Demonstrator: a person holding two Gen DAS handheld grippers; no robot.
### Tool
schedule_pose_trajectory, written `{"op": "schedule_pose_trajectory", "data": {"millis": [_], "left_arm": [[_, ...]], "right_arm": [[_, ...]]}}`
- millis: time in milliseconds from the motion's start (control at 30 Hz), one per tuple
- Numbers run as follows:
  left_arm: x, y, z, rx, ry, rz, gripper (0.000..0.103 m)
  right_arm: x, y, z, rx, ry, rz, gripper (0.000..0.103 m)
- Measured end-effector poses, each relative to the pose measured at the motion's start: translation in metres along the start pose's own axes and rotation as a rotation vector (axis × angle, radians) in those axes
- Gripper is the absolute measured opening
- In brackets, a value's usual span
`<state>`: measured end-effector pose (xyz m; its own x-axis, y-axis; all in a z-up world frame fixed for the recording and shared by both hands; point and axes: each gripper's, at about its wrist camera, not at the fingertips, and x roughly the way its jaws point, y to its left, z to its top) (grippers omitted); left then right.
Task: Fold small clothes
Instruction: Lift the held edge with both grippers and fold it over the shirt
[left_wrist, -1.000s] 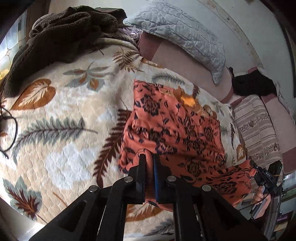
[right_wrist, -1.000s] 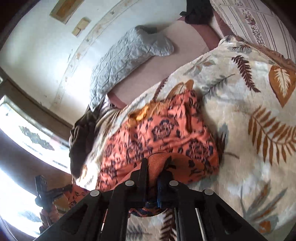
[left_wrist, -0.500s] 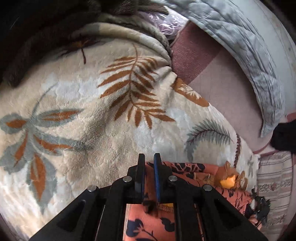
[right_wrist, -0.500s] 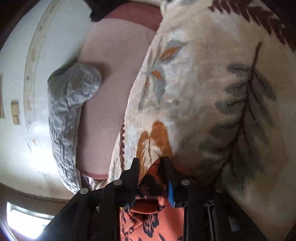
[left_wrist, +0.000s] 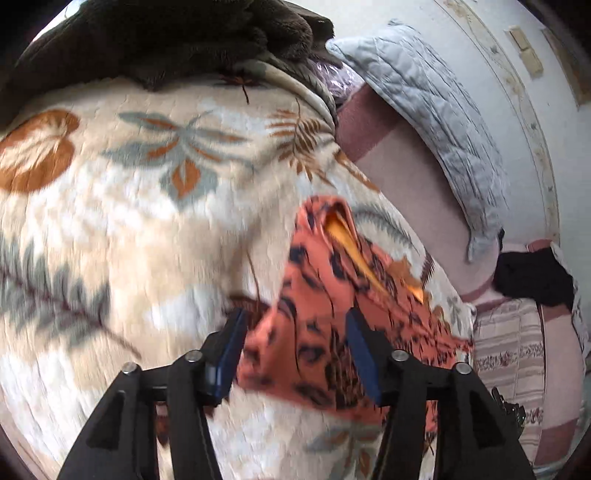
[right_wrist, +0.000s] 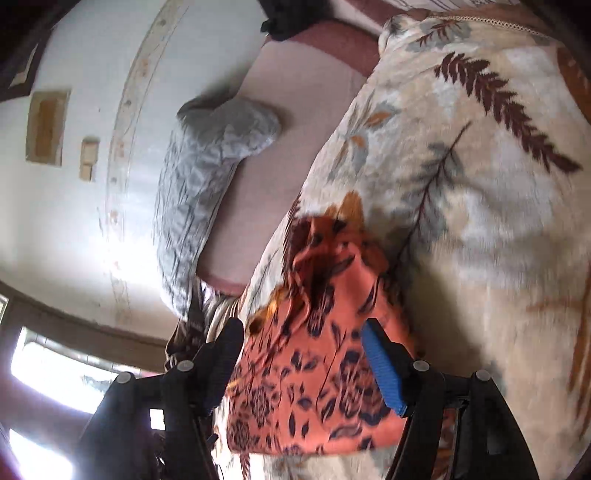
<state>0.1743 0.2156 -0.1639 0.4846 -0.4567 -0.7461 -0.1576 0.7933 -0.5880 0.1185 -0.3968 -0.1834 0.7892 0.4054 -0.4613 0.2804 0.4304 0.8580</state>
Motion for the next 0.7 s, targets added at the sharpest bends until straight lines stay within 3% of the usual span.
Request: {"op": "schedule_pose_trajectory", "data": {"millis": [100,167,233,333,467,500,533,567,633,700], "left_arm": [[0.012,0.003,-0.044,-0.048,0.064,-0.028,0.072],[0.029,0.007,-0.050,-0.079,0.104,-0.021,0.072],[0.036,0.010,-0.048,-0.094,0.077,-0.015,0.072],[0.047,0.016,-0.040,-0.106,0.017,-0.029,0.073],[0.060,0.021,-0.023,-0.164,-0.035,-0.121,0.072],[0.063,0.021,-0.020,-0.167,-0.044,-0.127,0.068],[0.065,0.019,-0.018,-0.170,-0.058,-0.131,0.048],[0.067,0.017,-0.016,-0.165,-0.068,-0.130,0.036],[0.065,0.011,-0.012,-0.149,-0.087,-0.162,0.025],[0.050,-0.001,-0.008,-0.121,-0.138,-0.236,0.020]], "right_arm": [[0.003,-0.003,-0.058,0.025,0.076,-0.011,0.070],[0.016,-0.006,-0.085,0.039,0.121,-0.045,0.070],[0.032,-0.013,-0.100,0.044,0.136,-0.098,0.070],[0.053,-0.034,-0.105,0.086,0.106,-0.165,0.070],[0.067,-0.042,-0.090,0.137,0.029,-0.102,0.067],[0.070,-0.042,-0.087,0.123,-0.001,-0.095,0.064],[0.072,-0.040,-0.083,0.103,-0.025,-0.110,0.044],[0.076,-0.038,-0.079,0.073,-0.032,-0.135,0.022],[0.076,-0.029,-0.070,0.036,-0.073,-0.143,0.019],[0.060,0.004,-0.066,-0.078,-0.154,-0.096,0.017]]}}
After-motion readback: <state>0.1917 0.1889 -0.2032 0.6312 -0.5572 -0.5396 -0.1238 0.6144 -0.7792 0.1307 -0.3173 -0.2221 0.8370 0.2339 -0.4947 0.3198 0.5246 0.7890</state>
